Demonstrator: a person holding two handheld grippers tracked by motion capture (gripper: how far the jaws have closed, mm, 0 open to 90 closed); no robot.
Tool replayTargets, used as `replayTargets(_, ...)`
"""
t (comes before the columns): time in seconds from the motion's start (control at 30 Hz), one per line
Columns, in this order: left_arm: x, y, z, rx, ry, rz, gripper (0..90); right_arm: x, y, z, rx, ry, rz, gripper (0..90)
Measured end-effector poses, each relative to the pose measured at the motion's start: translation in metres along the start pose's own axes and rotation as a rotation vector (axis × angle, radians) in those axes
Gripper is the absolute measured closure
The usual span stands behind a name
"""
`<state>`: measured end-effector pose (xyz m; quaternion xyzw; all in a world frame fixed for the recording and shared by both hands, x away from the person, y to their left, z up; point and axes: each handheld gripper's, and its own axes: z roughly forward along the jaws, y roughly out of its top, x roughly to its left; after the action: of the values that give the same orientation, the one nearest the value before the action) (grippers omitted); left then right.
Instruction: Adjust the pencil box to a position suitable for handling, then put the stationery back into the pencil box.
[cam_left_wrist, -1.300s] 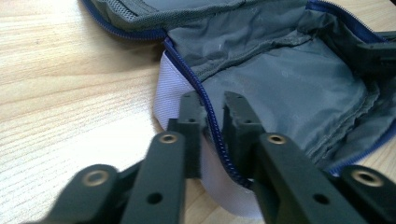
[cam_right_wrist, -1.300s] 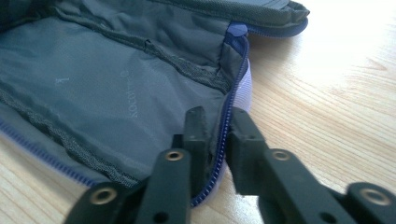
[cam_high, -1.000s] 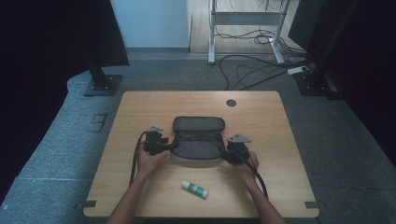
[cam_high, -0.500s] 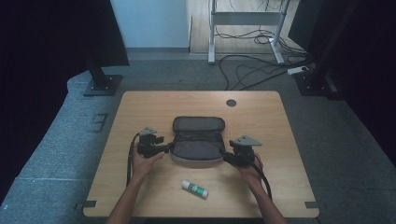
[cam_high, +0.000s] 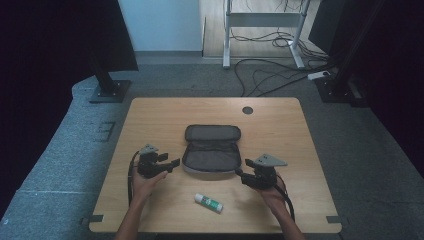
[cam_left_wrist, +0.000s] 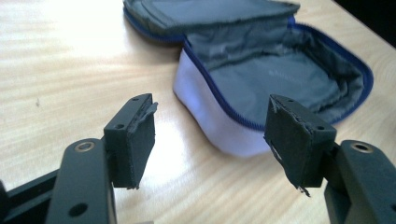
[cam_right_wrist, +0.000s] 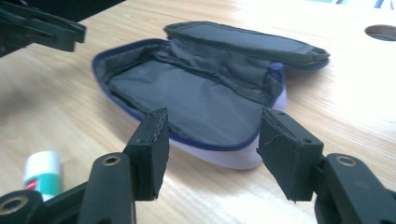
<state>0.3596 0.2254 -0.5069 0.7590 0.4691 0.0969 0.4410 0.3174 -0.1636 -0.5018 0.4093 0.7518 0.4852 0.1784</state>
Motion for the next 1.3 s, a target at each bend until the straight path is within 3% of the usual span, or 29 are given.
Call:
replayTargets(0.2, -0.001, -0.004, -0.006, -0.02, -0.01, -0.011, 33.9, 0.011, -0.002, -0.006, 0.003, 0.042, -0.014, 42.5)
replayTargets(0.3, -0.001, -0.006, -0.007, -0.006, 0.002, -0.002, 34.0, 0.017, -0.004, -0.009, 0.005, 0.06, -0.028, 42.5)
replayTargets(0.57, 0.002, -0.015, -0.011, 0.007, -0.012, -0.025, 34.7, 0.028, -0.012, -0.013, 0.021, 0.104, -0.046, 42.9)
replayTargets(0.9, 0.003, -0.017, -0.008, 0.017, -0.013, -0.019, 34.7, 0.046, -0.016, -0.007, 0.044, 0.174, -0.087, 44.0)
replayTargets(1.3, 0.002, -0.023, -0.005, 0.045, -0.004, -0.003, 34.6, 0.066, -0.022, 0.002, 0.073, 0.208, -0.124, 45.7)
